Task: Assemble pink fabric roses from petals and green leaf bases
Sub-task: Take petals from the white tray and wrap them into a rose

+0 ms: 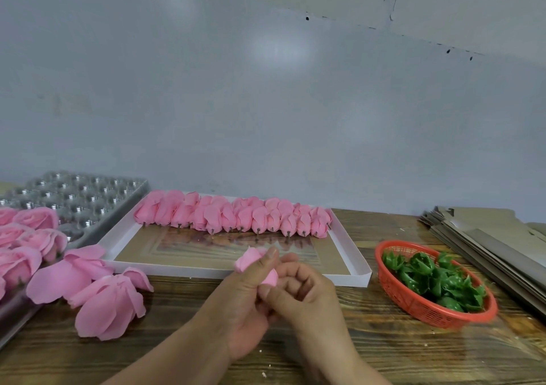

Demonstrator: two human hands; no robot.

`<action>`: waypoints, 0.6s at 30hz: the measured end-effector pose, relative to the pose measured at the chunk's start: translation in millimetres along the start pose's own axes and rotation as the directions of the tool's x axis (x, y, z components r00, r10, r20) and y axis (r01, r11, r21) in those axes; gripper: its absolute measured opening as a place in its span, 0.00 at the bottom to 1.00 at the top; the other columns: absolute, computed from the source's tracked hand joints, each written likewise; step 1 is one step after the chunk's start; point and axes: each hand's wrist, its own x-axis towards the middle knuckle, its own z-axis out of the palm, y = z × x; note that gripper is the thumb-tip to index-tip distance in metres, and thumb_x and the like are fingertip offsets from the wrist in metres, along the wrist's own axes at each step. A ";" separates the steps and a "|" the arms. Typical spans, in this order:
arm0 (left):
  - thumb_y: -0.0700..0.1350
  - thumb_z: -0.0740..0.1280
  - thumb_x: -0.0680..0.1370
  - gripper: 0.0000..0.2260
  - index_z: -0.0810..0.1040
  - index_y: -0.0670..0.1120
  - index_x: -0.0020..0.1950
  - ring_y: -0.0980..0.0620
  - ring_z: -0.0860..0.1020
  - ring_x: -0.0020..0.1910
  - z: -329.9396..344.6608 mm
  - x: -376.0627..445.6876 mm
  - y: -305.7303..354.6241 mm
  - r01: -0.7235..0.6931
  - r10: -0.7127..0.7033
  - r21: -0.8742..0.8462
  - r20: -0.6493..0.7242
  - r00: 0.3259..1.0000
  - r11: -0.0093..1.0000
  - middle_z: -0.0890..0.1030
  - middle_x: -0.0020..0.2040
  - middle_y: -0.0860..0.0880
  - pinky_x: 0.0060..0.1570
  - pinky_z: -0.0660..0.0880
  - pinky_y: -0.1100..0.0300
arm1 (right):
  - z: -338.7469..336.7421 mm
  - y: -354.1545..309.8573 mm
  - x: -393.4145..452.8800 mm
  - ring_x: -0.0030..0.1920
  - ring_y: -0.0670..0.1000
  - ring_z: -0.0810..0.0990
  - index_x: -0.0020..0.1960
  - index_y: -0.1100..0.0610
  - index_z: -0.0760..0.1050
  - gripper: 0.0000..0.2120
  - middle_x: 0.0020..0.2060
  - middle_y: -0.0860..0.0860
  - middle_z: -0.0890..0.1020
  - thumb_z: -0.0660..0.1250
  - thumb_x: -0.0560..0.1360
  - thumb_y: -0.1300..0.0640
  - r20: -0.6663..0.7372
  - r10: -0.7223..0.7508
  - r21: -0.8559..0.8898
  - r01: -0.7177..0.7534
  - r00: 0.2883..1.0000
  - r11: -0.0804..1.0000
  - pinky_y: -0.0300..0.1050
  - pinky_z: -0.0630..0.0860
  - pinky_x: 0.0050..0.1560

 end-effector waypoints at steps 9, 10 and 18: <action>0.48 0.75 0.59 0.10 0.85 0.42 0.33 0.46 0.84 0.38 1.2 0.4 -3.8 0.038 -0.038 -0.065 0.000 0.999 0.997 0.85 0.42 0.42 0.34 0.80 0.55 | 1.3 8.5 -3.2 0.31 0.49 0.76 0.41 0.55 0.77 0.07 0.31 0.53 0.80 0.71 0.64 0.56 -0.035 -0.352 -0.613 0.258 0.935 0.746 0.52 0.76 0.36; 0.48 0.74 0.61 0.09 0.85 0.42 0.32 0.47 0.84 0.37 1.6 -0.1 -4.0 0.029 -0.028 -0.054 0.013 1.000 0.998 0.85 0.41 0.42 0.34 0.81 0.55 | 1.8 5.8 -2.1 0.30 0.50 0.75 0.39 0.57 0.76 0.07 0.30 0.56 0.79 0.71 0.63 0.57 -0.066 -0.280 -0.504 0.210 0.958 0.838 0.51 0.75 0.36; 0.51 0.73 0.61 0.16 0.87 0.43 0.44 0.57 0.66 0.24 -7.7 1.0 -3.5 -0.011 0.004 0.100 0.075 0.997 0.995 0.72 0.34 0.47 0.24 0.64 0.64 | -2.4 -4.0 -0.7 0.26 0.49 0.77 0.34 0.58 0.80 0.05 0.29 0.58 0.80 0.76 0.61 0.65 0.080 0.193 0.144 -0.203 0.978 0.969 0.37 0.75 0.26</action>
